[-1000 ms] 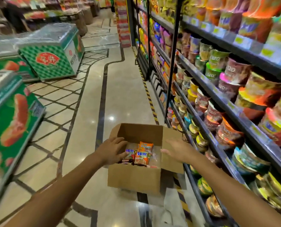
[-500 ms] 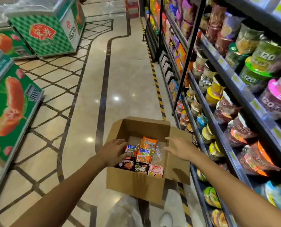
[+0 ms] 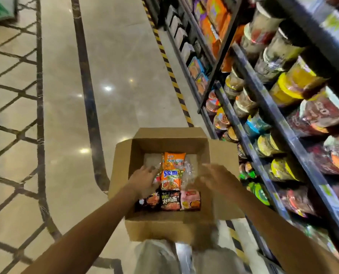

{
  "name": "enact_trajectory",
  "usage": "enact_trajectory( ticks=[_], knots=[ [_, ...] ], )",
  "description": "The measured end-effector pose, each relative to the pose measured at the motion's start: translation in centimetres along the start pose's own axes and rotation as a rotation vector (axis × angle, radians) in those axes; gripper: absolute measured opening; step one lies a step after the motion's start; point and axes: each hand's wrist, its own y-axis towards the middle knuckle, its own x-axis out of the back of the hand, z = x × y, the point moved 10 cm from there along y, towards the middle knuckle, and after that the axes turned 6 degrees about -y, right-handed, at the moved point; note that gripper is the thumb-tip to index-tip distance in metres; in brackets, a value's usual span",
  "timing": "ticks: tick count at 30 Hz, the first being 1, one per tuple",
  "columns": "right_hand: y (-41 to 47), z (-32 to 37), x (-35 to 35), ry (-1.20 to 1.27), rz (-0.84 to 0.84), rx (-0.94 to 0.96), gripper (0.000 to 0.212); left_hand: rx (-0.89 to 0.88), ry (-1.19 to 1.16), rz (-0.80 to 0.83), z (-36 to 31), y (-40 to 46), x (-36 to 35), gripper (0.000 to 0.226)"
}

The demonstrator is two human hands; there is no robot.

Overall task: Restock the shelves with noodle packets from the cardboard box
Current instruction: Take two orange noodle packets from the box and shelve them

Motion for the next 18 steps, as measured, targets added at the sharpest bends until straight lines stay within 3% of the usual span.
enact_trajectory(
  ticks=[4,10,18],
  knots=[
    [8.4,-2.8,-6.5,0.095,0.046,-0.042,0.040,0.032,-0.073,0.052,4.1,9.1,-5.6,0.060],
    [21.7,-9.2,-18.2,0.020,0.055,-0.007,0.057,0.137,-0.197,0.078,10.6,22.8,-16.9,0.057],
    [35.9,-15.7,-32.7,0.004,0.051,0.015,0.058,0.161,-0.245,0.066,15.3,39.6,-30.4,0.060]
  ],
)
